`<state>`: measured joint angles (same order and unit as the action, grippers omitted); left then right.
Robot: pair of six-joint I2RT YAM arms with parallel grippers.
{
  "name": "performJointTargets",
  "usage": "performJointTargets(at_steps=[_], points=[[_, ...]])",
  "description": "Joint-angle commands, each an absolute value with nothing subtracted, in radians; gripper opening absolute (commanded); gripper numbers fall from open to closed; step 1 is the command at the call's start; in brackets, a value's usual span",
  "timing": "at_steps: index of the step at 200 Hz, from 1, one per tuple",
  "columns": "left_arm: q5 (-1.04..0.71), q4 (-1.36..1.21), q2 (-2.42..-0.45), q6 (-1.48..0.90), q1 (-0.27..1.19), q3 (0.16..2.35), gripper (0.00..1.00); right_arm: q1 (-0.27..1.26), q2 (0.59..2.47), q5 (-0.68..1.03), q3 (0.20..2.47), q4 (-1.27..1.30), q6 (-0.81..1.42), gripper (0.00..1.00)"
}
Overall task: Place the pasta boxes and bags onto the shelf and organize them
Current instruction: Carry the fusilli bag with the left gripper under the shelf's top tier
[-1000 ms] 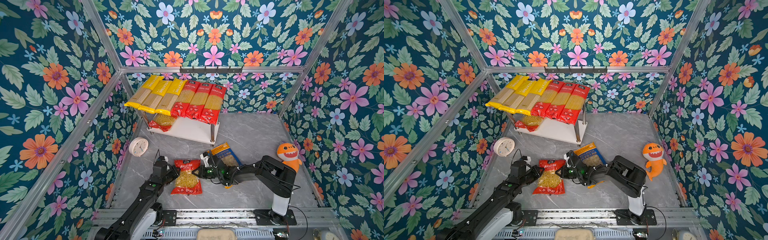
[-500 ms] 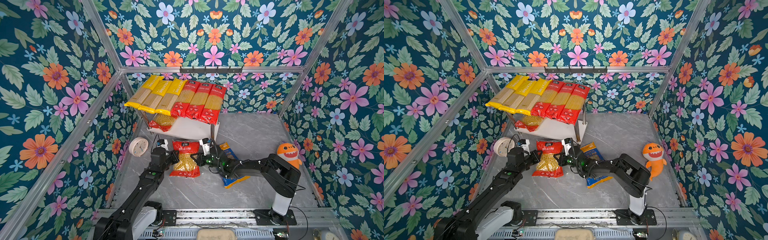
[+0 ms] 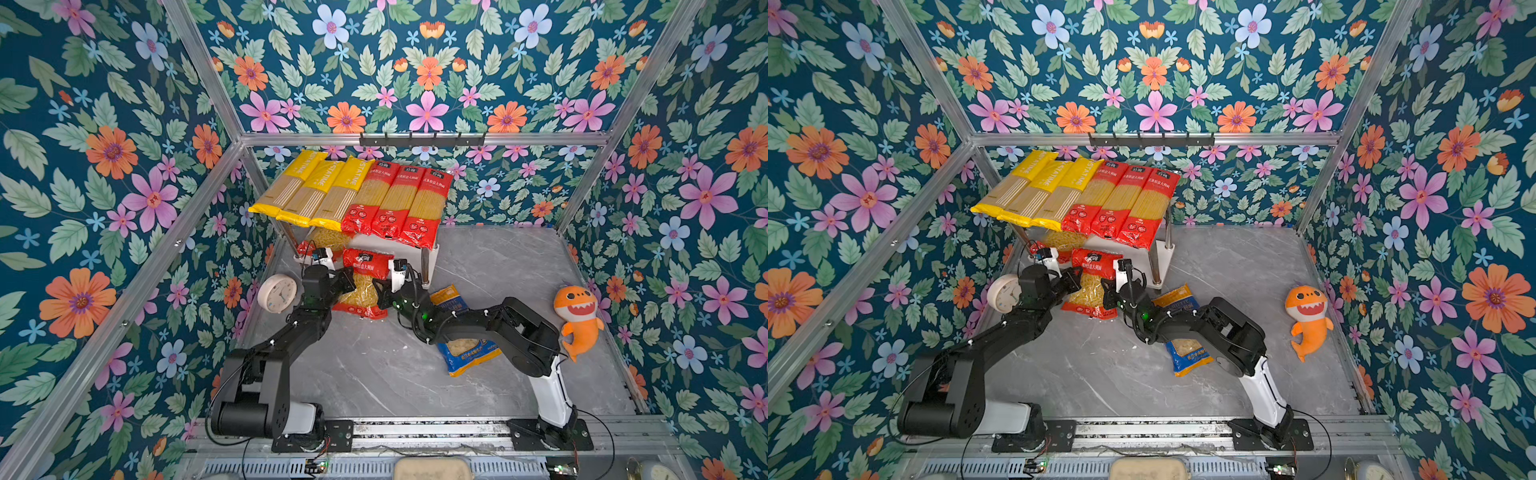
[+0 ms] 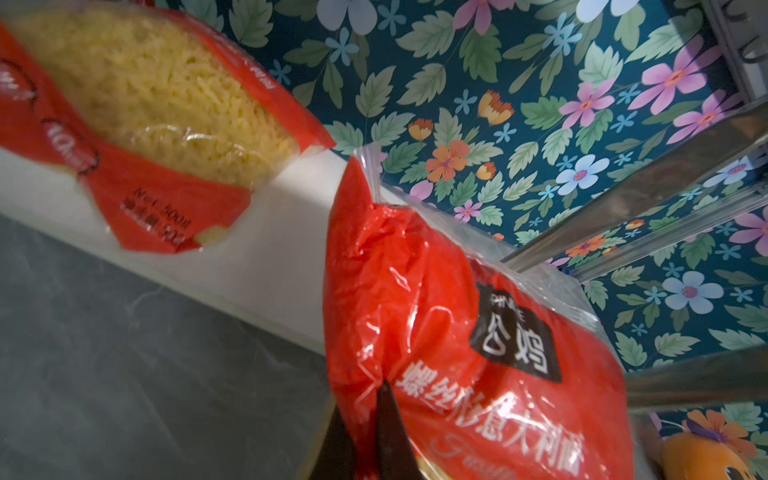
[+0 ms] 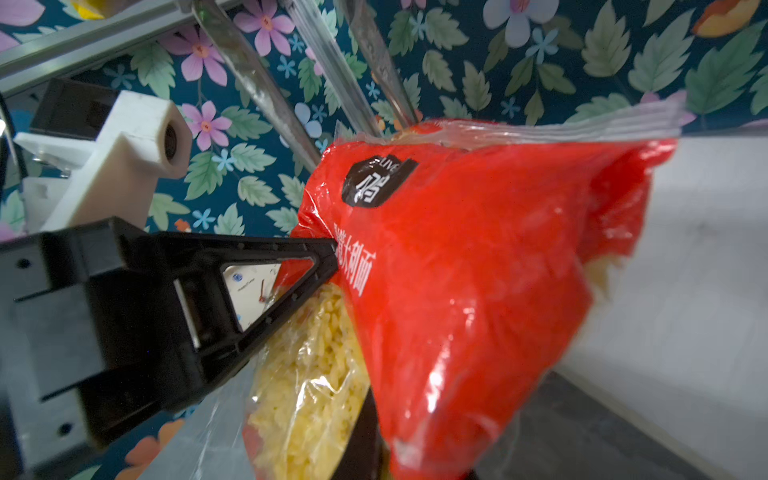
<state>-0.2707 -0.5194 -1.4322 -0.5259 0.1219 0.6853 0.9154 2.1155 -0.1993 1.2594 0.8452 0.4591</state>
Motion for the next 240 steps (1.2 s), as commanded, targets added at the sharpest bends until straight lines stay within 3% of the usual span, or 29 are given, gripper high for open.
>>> performJointTargets(at_steps=[1, 77, 112, 135, 195, 240], points=[[-0.216, -0.648, -1.499, -0.541, 0.099, 0.737, 0.04, 0.911, 2.158, -0.287, 1.326, 1.001, 0.415, 0.05], [-0.264, -0.693, -1.68, -0.555, 0.037, 0.897, 0.03, 0.861, 2.295, -0.316, 1.551, 0.86, 0.457, 0.04], [-0.23, -0.638, -1.748, -0.547, 0.038, 0.993, 0.0, 0.857, 2.301, -0.337, 1.556, 0.819, 0.46, 0.28], [-0.217, -0.635, -1.787, -0.557, 0.037, 1.034, 0.0, 0.859, 2.275, -0.331, 1.509, 0.819, 0.466, 0.39], [-0.315, -0.557, -1.896, -0.524, 0.042, 1.188, 0.0, 0.911, 2.183, -0.31, 1.352, 0.776, 0.546, 0.5], [-0.339, -0.49, -1.966, -0.497, 0.071, 1.278, 0.01, 0.95, 2.142, -0.294, 1.273, 0.788, 0.589, 0.51]])
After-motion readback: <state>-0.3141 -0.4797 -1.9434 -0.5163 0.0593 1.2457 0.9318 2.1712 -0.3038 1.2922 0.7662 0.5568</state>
